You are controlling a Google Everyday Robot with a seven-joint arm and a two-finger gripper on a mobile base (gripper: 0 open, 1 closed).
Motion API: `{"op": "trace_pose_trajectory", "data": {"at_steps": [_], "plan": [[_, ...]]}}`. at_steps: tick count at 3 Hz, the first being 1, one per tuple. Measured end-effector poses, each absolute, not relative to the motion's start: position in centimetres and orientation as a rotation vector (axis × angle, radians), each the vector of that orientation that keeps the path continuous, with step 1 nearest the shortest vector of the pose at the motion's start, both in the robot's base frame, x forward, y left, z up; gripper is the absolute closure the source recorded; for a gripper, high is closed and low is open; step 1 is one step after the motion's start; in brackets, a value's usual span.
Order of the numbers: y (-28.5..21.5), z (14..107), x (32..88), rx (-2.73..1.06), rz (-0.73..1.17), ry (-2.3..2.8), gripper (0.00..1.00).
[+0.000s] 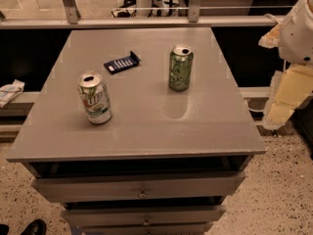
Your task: Knock green can over
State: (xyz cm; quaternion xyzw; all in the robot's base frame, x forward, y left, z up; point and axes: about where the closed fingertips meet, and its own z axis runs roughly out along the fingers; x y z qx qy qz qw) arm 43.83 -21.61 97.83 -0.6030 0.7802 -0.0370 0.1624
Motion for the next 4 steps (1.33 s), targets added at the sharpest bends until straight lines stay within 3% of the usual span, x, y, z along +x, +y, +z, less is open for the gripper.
{"op": "trace_pose_trajectory", "data": {"at_steps": [2, 4], "plan": [[-20.2, 96.5, 45.3, -1.709, -0.075, 2.185, 0.00], [-17.2, 92.0, 52.9, -1.525, 0.110, 2.083, 0.00]]}}
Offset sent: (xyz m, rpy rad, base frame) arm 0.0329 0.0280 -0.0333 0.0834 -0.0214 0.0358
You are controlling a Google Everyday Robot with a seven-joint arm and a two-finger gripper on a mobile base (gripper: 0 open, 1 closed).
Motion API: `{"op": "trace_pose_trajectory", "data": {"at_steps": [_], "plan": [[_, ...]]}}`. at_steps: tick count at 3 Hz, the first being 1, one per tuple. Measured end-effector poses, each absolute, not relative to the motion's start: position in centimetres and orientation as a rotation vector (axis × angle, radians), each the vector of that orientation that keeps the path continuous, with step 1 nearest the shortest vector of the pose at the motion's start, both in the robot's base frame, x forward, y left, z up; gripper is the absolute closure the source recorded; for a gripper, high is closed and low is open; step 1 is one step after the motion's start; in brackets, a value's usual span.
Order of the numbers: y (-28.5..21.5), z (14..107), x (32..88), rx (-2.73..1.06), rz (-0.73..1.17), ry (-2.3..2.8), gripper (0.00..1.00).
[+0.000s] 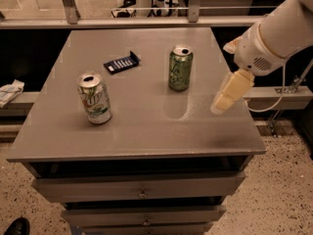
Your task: Knock green can over
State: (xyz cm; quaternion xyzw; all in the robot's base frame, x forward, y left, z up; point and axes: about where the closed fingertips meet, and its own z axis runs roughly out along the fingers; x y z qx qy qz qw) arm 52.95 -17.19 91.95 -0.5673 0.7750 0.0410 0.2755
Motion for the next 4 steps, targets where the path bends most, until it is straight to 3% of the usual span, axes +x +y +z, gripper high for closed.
{"op": "trace_pose_trajectory", "data": {"at_steps": [2, 4], "plan": [[-14.0, 90.0, 59.4, -1.335, 0.336, 1.934, 0.00], [-9.0, 88.6, 60.9, -1.259, 0.534, 1.820, 0.00]]}}
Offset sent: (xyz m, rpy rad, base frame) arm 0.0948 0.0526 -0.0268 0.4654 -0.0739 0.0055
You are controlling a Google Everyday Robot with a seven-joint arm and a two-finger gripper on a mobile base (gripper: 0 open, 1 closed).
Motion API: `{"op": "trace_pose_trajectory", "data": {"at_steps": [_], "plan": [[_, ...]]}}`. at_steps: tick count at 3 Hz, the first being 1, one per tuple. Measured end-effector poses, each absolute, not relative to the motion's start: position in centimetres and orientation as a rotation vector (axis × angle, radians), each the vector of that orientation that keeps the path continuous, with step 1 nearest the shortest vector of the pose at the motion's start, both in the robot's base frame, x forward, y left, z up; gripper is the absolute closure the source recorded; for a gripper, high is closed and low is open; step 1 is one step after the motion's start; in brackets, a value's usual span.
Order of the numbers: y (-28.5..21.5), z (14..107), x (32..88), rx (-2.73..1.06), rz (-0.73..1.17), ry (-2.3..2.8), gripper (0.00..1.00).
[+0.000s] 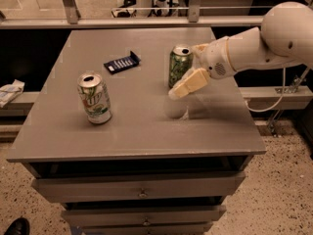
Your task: Knock green can over
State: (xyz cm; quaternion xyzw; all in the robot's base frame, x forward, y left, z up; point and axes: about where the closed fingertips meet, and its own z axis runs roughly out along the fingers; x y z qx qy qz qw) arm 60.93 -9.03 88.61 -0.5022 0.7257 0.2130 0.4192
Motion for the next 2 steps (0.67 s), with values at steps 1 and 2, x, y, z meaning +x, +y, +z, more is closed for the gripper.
{"op": "trace_pose_trajectory", "data": {"at_steps": [1, 2], "plan": [[-7.1, 88.7, 61.1, -1.246, 0.565, 1.799, 0.00], [-2.6, 90.1, 61.6, -1.244, 0.552, 1.778, 0.00]]}}
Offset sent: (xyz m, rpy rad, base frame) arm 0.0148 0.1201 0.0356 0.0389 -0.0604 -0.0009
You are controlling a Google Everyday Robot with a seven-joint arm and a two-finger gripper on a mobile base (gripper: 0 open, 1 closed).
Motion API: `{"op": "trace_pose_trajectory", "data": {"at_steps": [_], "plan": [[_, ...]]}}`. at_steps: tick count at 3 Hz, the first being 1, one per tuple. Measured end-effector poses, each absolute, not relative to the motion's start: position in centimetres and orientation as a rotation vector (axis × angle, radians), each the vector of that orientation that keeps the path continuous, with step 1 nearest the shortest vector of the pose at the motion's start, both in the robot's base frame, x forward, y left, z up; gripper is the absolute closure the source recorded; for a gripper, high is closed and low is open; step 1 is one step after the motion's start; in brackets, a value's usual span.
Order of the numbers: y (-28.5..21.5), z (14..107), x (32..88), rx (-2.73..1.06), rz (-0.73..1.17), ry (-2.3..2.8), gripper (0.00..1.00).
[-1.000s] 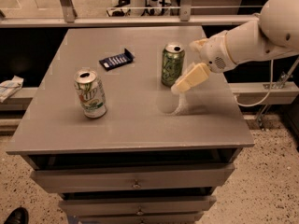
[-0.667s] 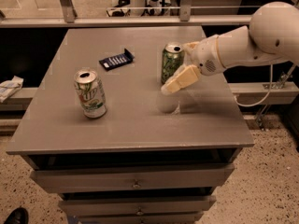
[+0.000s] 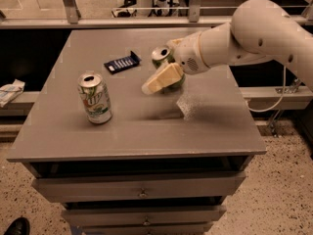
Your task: Knock green can over
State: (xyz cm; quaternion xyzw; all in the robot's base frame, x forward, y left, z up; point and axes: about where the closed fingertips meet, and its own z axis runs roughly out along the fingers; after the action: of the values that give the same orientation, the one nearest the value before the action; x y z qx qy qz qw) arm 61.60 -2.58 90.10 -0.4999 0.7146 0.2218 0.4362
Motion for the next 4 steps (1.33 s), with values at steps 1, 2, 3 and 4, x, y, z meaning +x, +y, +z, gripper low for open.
{"op": "trace_pose_trajectory", "data": {"at_steps": [1, 2, 3, 4], "plan": [[1.7, 91.4, 61.9, -1.264, 0.537, 1.752, 0.00], [4.2, 91.3, 61.8, -1.293, 0.525, 1.748, 0.00], [3.5, 90.6, 61.8, -1.314, 0.516, 1.759, 0.00], [-1.2, 90.2, 61.9, -1.335, 0.520, 1.767, 0.00]]}}
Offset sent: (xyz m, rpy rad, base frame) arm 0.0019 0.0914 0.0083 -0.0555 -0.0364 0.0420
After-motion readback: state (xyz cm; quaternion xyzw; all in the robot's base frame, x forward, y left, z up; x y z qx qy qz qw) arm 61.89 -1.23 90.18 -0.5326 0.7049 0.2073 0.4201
